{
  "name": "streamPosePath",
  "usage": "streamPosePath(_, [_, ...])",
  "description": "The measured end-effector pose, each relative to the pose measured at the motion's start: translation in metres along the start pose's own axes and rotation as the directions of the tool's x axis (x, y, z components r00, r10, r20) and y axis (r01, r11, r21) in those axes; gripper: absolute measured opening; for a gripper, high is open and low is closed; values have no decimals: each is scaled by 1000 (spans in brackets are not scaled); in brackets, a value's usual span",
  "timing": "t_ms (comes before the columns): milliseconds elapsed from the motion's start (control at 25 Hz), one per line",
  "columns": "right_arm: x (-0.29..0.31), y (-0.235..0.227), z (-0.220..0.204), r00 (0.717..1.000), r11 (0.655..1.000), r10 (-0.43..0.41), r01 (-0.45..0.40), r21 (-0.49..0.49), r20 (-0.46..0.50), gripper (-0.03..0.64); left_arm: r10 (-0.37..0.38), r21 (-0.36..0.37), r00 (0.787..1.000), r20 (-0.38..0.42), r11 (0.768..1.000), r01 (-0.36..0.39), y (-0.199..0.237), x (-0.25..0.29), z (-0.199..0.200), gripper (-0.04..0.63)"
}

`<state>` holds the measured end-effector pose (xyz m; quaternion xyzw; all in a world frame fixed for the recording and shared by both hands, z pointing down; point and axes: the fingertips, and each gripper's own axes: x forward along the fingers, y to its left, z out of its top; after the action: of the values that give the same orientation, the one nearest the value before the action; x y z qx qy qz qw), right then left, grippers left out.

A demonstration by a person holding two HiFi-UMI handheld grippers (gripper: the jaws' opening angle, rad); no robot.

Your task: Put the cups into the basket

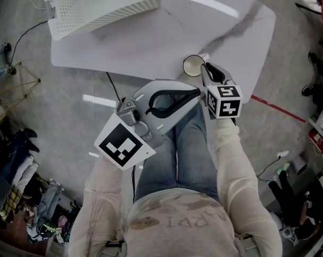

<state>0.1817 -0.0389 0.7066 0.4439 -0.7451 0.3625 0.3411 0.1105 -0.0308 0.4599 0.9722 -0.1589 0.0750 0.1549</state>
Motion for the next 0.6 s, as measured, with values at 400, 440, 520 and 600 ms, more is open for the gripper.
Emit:
streamPosePath(400, [14,-3,0,996,998,-62,61,-15,-69,86,13,-2,1000,-3,1000,-13,1,-1,-5,0])
streamPosePath(440, [14,-3,0,994,997,-73,71,-21,-78,89,17,-3,1000,-1,1000,-17,1,-1,-6,0])
streamPosePath(520, [14,-2,1,990,995,-95,92,-34,-101,94,20,-6,1000,1,1000,-20,1,0,-5,0])
streamPosePath(600, [13,-2,1,986,993,-113,109,-38,-124,98,21,-6,1000,0,1000,-21,0,1,-4,0])
